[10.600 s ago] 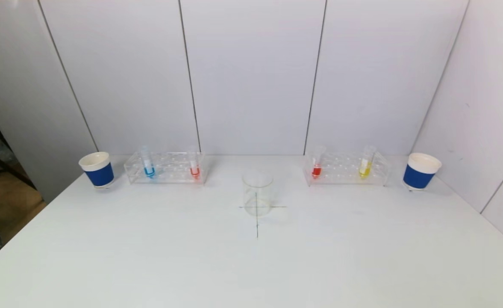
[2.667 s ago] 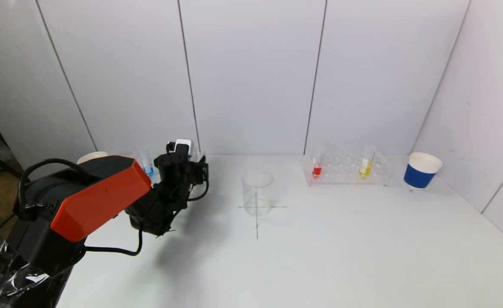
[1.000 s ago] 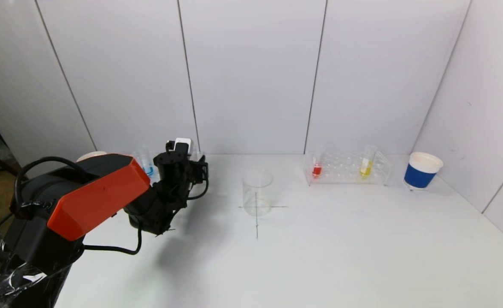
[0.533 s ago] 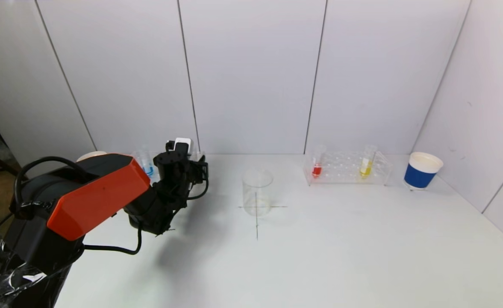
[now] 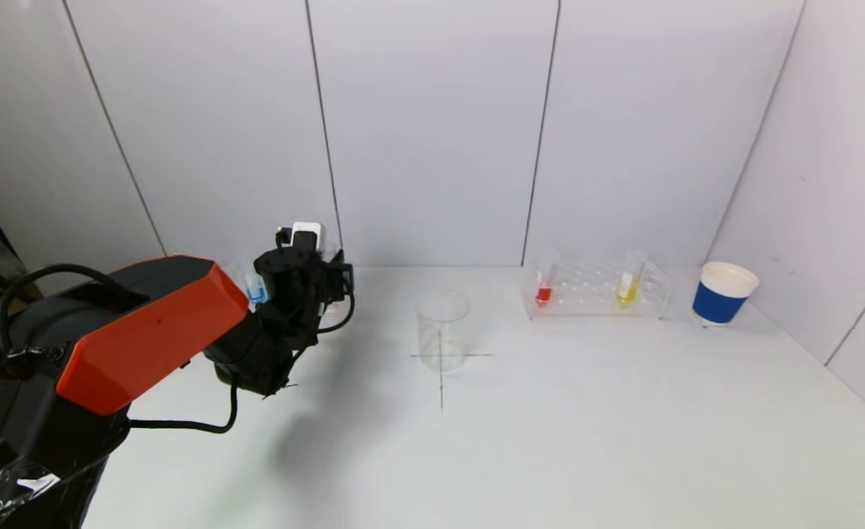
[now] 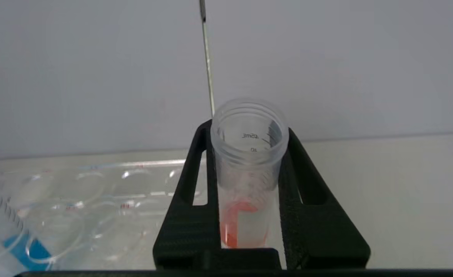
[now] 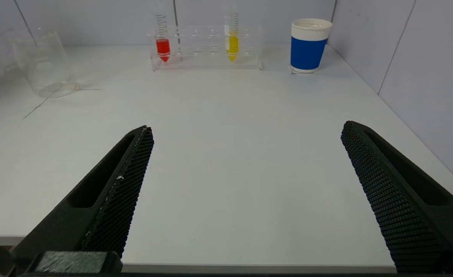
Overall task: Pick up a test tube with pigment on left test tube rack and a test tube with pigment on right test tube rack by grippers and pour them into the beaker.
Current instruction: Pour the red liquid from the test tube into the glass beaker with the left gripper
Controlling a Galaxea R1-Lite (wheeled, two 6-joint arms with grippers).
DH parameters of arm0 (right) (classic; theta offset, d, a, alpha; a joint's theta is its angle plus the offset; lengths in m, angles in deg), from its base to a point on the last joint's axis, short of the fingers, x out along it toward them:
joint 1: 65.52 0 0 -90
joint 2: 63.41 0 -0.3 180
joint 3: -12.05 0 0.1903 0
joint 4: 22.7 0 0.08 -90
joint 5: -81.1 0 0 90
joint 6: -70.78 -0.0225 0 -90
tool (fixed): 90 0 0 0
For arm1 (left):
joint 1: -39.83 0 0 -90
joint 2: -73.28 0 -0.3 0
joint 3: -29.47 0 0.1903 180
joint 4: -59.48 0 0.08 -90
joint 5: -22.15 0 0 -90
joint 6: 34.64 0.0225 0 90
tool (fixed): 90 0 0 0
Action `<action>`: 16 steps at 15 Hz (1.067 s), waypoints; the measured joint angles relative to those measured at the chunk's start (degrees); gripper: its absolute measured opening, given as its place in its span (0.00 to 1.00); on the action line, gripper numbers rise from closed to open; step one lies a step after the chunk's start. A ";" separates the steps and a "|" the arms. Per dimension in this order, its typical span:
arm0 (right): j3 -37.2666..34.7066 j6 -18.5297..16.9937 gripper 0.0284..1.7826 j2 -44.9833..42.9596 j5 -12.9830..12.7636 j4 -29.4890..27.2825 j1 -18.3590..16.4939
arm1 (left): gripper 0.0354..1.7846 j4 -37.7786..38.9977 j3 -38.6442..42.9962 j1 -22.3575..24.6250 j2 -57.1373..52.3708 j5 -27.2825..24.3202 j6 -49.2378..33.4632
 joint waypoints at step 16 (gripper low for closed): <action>0.00 0.00 0.99 0.00 -0.04 -0.04 0.04 | 0.23 -1.01 0.20 0.09 -0.69 -0.20 -0.09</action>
